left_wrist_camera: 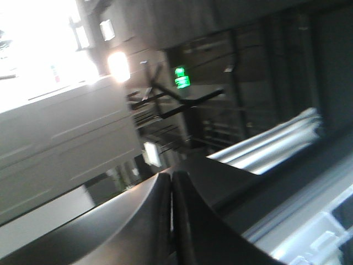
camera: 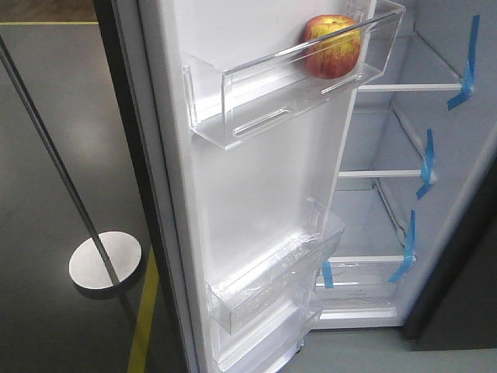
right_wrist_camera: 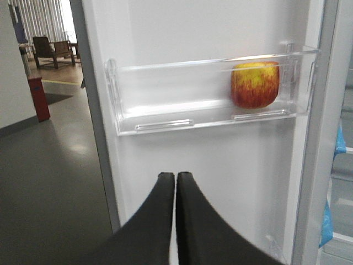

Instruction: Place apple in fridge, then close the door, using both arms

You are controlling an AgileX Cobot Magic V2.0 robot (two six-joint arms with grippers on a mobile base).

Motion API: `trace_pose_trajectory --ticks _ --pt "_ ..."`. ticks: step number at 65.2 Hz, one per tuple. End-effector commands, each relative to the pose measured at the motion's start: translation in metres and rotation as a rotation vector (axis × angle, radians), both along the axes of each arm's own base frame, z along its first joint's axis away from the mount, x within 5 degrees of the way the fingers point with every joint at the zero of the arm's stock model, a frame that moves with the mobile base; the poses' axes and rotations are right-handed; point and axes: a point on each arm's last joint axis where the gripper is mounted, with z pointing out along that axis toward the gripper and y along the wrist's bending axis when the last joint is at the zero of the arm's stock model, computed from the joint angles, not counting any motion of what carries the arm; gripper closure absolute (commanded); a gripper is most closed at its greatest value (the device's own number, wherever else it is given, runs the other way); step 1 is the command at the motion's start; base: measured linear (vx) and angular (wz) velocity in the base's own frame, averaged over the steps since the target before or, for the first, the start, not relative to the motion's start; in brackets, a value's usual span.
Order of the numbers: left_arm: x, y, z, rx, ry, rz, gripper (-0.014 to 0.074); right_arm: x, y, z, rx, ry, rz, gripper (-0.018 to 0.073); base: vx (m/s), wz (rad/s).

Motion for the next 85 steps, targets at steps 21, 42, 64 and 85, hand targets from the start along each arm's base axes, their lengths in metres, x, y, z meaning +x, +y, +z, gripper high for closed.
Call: trace_pose_trajectory --ticks 21,42,64,85 --pt "0.03 -0.001 0.111 0.165 -0.069 0.046 0.0602 0.001 -0.003 0.013 0.065 -0.056 -0.035 0.0562 0.0 0.0" --pt "0.142 -0.011 0.167 0.285 -0.123 -0.121 0.0594 0.001 -0.003 0.013 0.061 -0.056 -0.033 0.0562 0.0 0.0" --pt "0.267 -0.036 0.181 0.41 -0.1 -0.524 0.0459 0.001 -0.002 0.012 0.052 -0.057 -0.029 0.0562 0.0 0.0" --pt "0.329 -0.036 0.168 0.388 -0.091 -0.627 0.0139 0.001 -0.001 0.011 0.031 -0.052 -0.015 0.0561 0.0 0.0"
